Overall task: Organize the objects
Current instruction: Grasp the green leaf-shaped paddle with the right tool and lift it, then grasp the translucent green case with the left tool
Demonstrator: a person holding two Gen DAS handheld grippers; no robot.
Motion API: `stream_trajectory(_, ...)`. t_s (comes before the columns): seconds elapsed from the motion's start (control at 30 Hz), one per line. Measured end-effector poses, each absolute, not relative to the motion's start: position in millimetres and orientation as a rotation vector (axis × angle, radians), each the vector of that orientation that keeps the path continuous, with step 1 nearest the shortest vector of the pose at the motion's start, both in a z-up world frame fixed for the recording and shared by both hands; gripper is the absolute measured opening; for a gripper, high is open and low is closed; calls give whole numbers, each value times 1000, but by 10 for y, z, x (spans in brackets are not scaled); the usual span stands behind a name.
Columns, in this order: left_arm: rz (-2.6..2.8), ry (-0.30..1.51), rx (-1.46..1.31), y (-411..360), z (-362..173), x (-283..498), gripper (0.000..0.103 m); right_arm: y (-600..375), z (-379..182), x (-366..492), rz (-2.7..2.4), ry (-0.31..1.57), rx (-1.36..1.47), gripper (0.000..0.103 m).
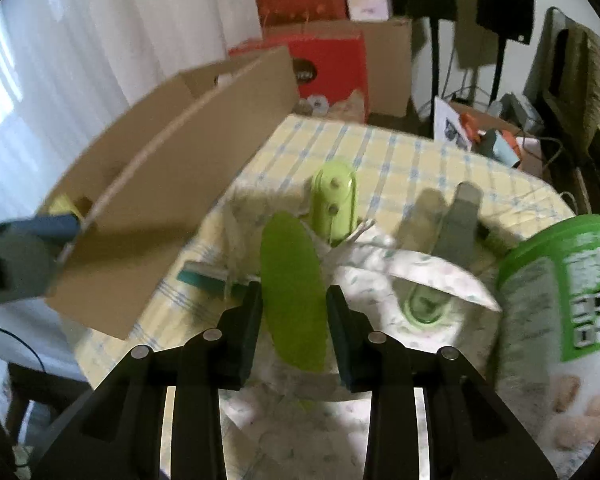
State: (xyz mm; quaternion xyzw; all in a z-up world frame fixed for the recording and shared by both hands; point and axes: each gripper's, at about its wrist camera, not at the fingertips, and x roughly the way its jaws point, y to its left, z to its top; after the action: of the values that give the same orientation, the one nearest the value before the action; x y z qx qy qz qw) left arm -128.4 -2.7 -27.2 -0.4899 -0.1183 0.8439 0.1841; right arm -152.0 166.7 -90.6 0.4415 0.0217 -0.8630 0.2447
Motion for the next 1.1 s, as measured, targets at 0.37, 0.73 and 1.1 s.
stream_trajectory(0.37, 2324, -260, -1423, 245, -380, -1209, 81, 2108, -400, -1392, -2451, -119, 1113, 33)
stream_trajectory(0.73, 2288, -166, -1447, 552, -500, -1153, 81, 2409, -83, -1283, -2470, -305, 1011, 33)
stream_trajectory(1.1, 2335, -212, -1404, 742, -343, -1629, 81, 2807, 6, -1116, -2528, -408, 975, 33)
